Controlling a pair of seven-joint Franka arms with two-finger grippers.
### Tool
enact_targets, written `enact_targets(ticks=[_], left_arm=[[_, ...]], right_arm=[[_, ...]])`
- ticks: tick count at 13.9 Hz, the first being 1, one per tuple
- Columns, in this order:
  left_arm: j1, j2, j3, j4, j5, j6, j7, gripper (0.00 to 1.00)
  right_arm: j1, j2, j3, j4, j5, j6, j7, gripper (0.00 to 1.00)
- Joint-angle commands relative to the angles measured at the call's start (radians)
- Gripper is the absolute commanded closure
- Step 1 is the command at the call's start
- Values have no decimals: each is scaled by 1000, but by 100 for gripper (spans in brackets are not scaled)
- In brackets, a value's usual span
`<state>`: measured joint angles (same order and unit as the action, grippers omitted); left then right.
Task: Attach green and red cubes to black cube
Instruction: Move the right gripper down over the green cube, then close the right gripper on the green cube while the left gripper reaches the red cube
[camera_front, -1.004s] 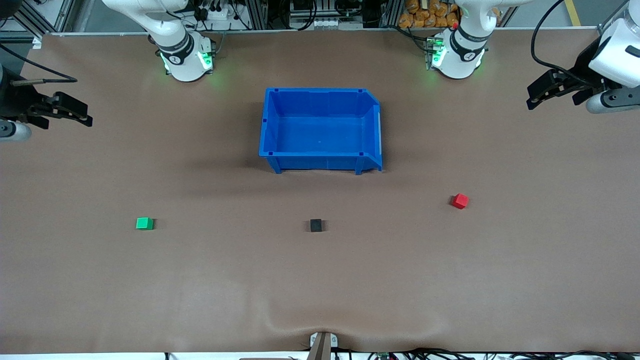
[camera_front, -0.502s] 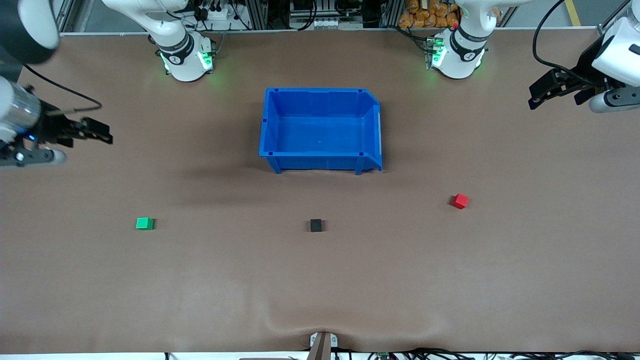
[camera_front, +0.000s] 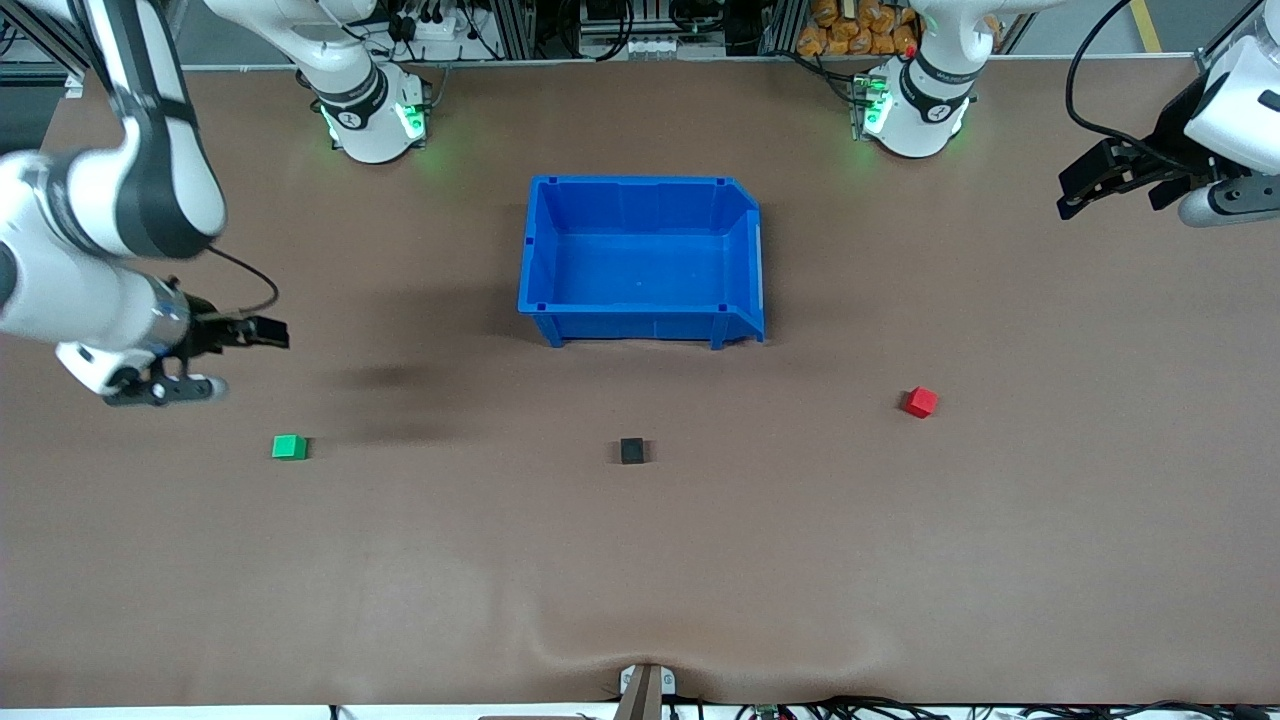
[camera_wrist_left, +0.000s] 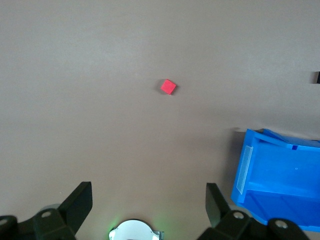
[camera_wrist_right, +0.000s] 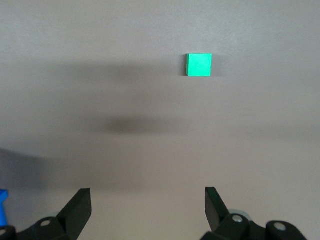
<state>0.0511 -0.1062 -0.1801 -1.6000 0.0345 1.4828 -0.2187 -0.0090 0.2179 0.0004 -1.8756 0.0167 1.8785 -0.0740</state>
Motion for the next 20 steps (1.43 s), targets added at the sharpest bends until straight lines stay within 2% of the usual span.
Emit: enact_targets(ticks=[1,9,14,20], left_arm=[[4,5,-1,2,-1,-18,4,0],[-10,71,-15,-11,-13,-12,-1,0],[-2,69,-13,-144,-13,89,-11,0],[6,69,-12,-325,-5,287,-109,0]], right_arm=[[-6,89,3,-2,-15,78,-10,0],[-78,233,-7,-30,-20,362,-9,0],[-88,359,-7,-14,-55,615,-46,0],[-97,411,-5,7,-54,627,-44,0]])
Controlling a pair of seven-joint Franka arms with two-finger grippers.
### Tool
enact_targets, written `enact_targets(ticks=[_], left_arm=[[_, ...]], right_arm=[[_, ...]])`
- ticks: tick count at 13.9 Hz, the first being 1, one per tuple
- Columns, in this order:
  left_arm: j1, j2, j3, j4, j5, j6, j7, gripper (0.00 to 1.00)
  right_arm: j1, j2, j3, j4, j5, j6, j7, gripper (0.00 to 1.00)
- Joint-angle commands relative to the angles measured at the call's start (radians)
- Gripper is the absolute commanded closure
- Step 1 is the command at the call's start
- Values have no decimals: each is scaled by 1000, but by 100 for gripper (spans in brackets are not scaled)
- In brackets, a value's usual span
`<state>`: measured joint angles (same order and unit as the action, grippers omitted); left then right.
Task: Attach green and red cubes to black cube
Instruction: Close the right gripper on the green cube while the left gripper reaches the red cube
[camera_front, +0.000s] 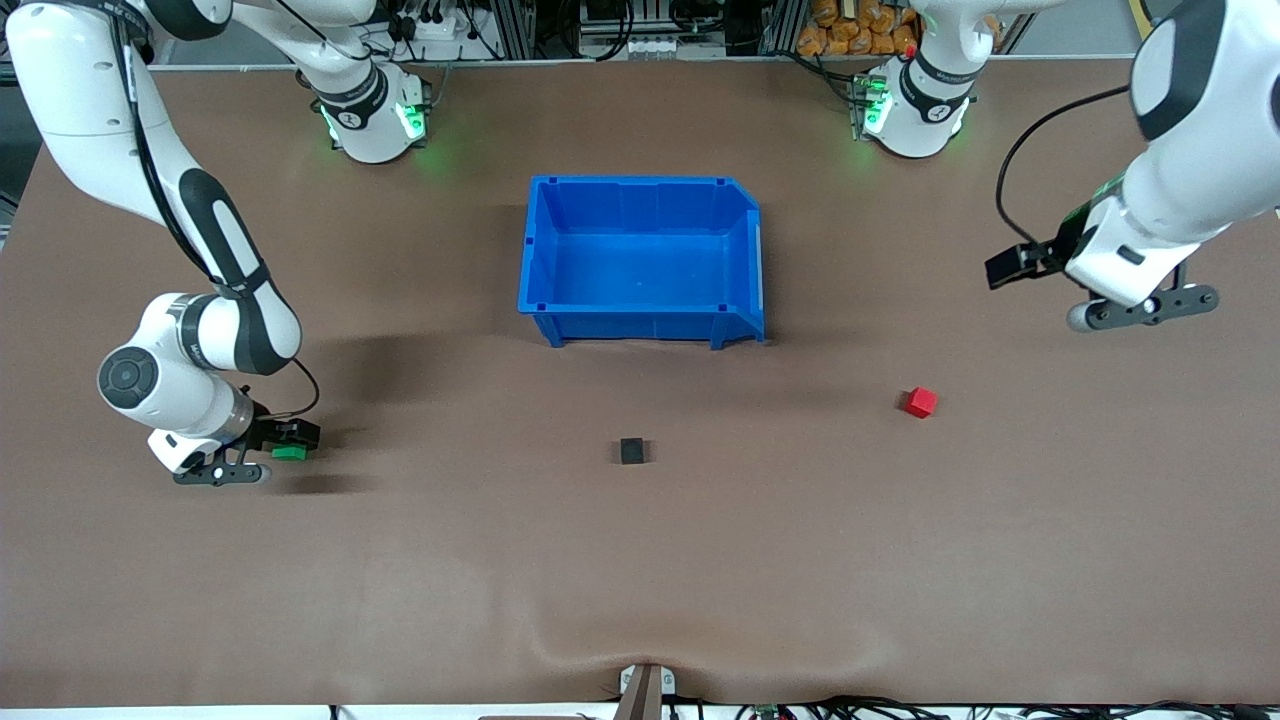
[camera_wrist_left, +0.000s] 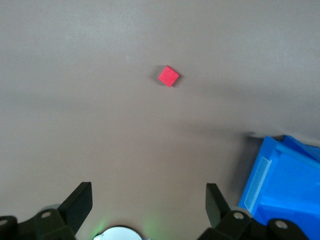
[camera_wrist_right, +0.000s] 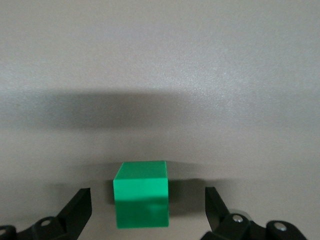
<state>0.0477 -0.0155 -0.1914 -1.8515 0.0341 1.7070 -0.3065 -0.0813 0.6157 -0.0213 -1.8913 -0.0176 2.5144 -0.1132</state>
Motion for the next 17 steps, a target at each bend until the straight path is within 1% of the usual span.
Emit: enact_targets(ticks=[1,6,8,10,11,12,14,15,16,17], left_arm=[[17,-15,0,-98,-5,94,-34,0],[43,75,-2,-172,-13,241,-143,0],[41,130,-2,-172,-13,292,-259,0],[43,182,-2,-172,-13,332,-318,0],[43,210,-2,-169,-14,348,-347,0],[43,232,-2,-167,-14,362,-385,0],[43,268,-2,-166,-14,397,-452,0],[41,290,-2,-163,-14,417,-498,0],[38,311,-2,-157,-14,433,-541,0],[38,333,-2,-150,-14,445,-559,0]], right_arm=[[-25,13,17,23,-18,-12,-5,0],[-17,10,18,14,-16,-39,4,0],[-14,9,18,12,-16,-39,7,0],[-15,7,18,12,-16,-40,7,0],[-15,7,18,12,-16,-40,7,4],[-15,7,18,12,-16,-40,7,11],[-14,6,18,12,-16,-46,9,35],[-14,4,18,14,-16,-54,9,57],[-14,4,18,14,-16,-58,9,76],[-14,2,18,14,-16,-59,7,89]])
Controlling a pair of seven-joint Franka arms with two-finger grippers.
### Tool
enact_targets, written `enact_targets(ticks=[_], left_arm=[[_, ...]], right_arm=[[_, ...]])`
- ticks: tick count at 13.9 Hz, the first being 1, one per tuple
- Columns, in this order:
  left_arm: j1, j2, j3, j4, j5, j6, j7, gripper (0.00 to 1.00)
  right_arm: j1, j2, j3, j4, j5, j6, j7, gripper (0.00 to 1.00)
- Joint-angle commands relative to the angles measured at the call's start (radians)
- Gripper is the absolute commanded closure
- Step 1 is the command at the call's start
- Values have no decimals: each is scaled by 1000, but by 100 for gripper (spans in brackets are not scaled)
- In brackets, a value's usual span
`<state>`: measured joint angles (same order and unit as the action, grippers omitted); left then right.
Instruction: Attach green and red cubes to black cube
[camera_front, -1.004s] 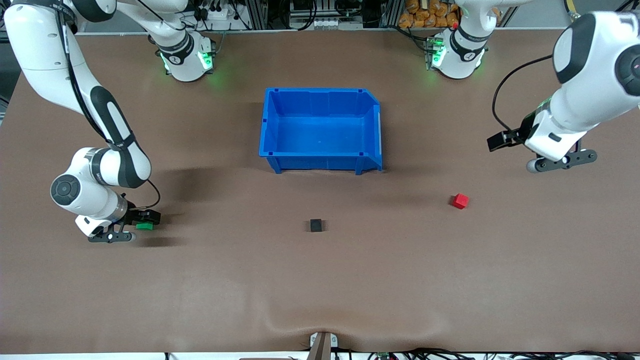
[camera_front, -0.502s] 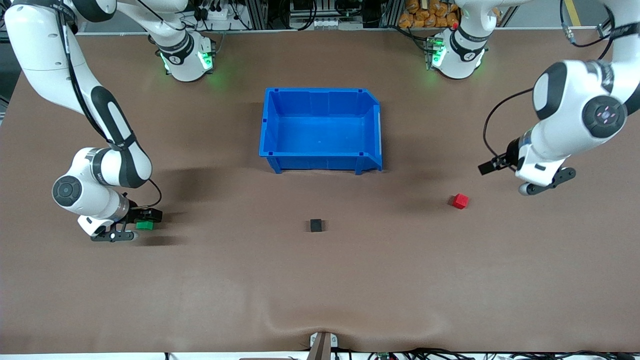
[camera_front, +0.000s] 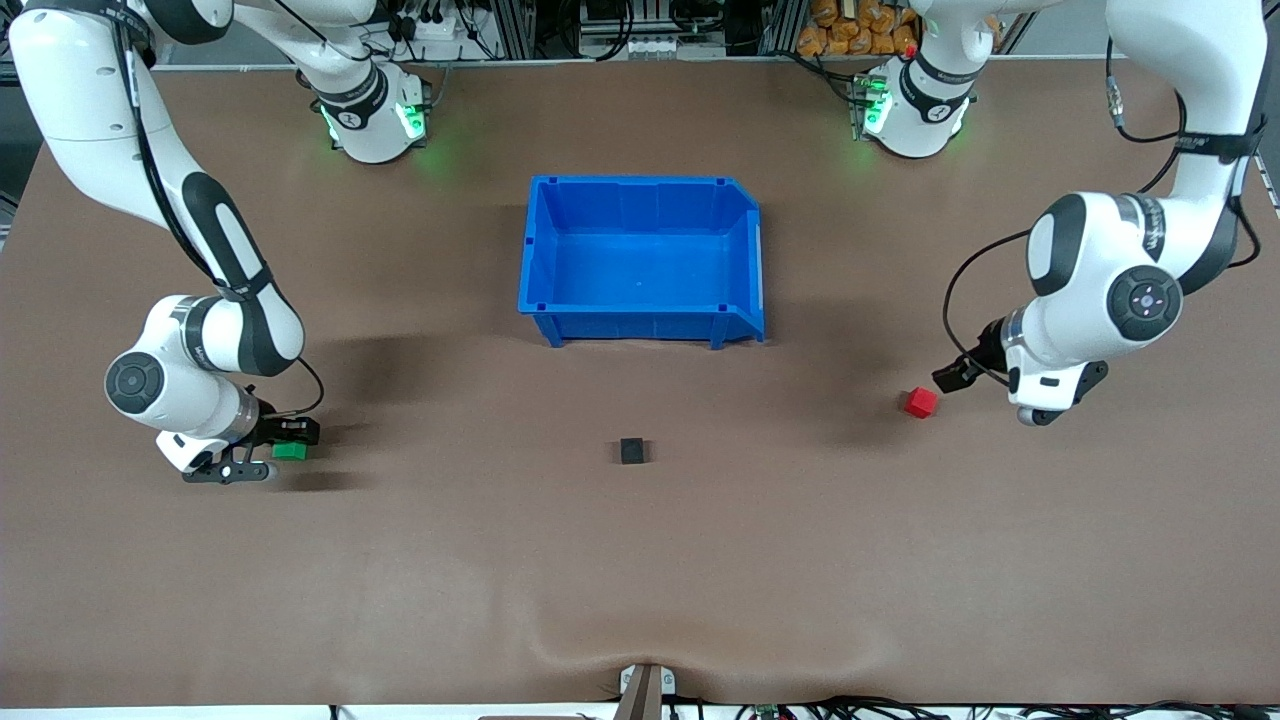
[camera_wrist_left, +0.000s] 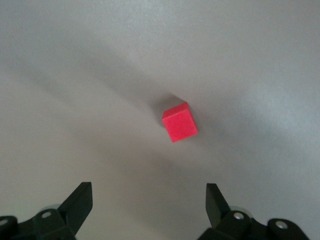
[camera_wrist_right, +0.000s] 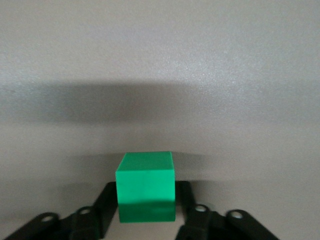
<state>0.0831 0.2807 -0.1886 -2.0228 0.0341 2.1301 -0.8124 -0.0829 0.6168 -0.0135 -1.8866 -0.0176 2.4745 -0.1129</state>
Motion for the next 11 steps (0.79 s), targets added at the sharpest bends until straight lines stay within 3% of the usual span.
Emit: enact_targets(ticks=[1,6,11], left_arm=[[4,50,-5,23,-14,37,-59,0],[7,123,-5,19,-16,137,-168,6],[0,163,-2,21,-13,198,-251,10]], right_arm=[[-12,1,10,9,-16,-19,1,100],[0,-17,18,14,-16,-57,-150,100],[40,-35,18,50,-16,-71,-504,100]])
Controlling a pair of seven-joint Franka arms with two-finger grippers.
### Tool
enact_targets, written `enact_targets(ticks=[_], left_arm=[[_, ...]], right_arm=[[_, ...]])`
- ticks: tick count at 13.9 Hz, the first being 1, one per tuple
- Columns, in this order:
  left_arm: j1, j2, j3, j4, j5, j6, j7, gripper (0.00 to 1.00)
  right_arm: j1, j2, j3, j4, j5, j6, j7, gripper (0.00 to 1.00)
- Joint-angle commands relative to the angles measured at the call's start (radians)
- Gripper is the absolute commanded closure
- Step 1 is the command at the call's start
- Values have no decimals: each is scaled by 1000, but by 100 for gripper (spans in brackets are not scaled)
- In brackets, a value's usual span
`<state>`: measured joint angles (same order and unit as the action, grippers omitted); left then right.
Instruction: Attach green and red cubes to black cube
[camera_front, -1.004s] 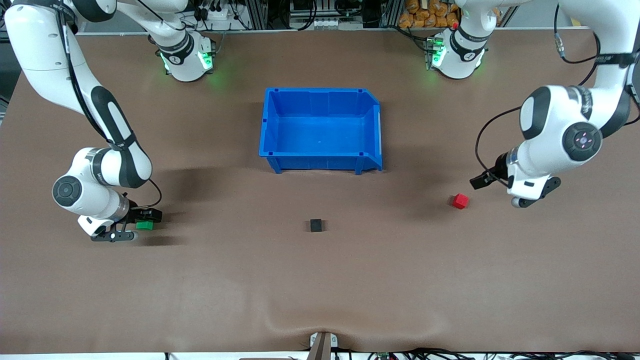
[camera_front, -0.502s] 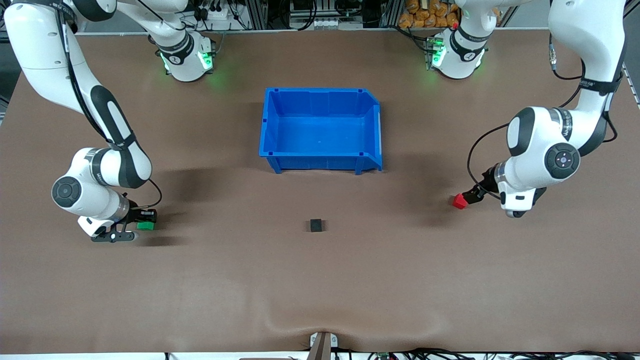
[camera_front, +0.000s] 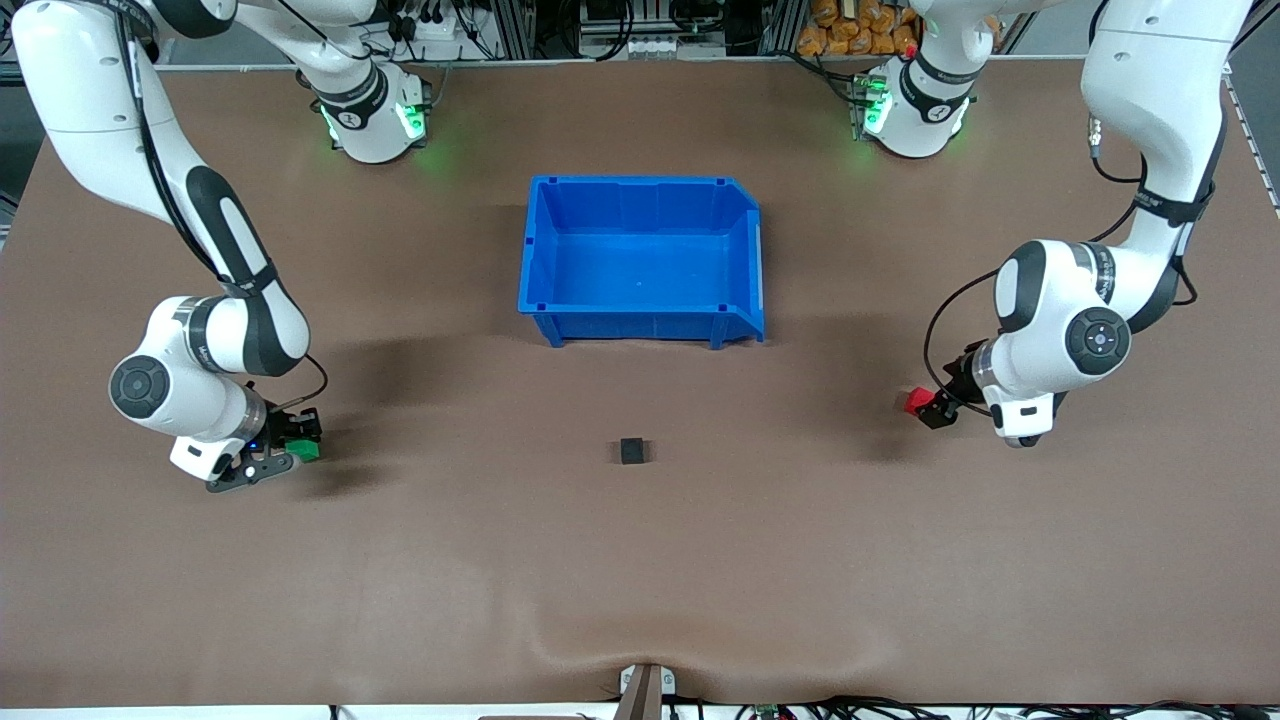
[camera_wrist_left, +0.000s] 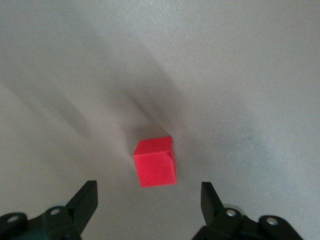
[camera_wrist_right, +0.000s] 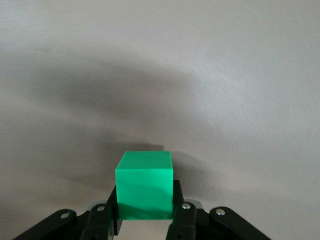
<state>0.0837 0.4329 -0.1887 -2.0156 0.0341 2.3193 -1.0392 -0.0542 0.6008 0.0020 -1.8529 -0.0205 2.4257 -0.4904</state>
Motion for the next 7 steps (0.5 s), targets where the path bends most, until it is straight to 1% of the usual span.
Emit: enact_targets(ticks=[1,4,7], left_arm=[[2,12,-2,14,-11,11,-31,10],[5,41,2,11,-13,41,-38,14],[13,52,5,11,-8,57,-39,19]], right_arm=[[22,-18,3,30,-13,-20,-199,100],[86,-10,3,79,-12,-19,-351,100],[187,-6,1,130,-15,-20,-358,100]])
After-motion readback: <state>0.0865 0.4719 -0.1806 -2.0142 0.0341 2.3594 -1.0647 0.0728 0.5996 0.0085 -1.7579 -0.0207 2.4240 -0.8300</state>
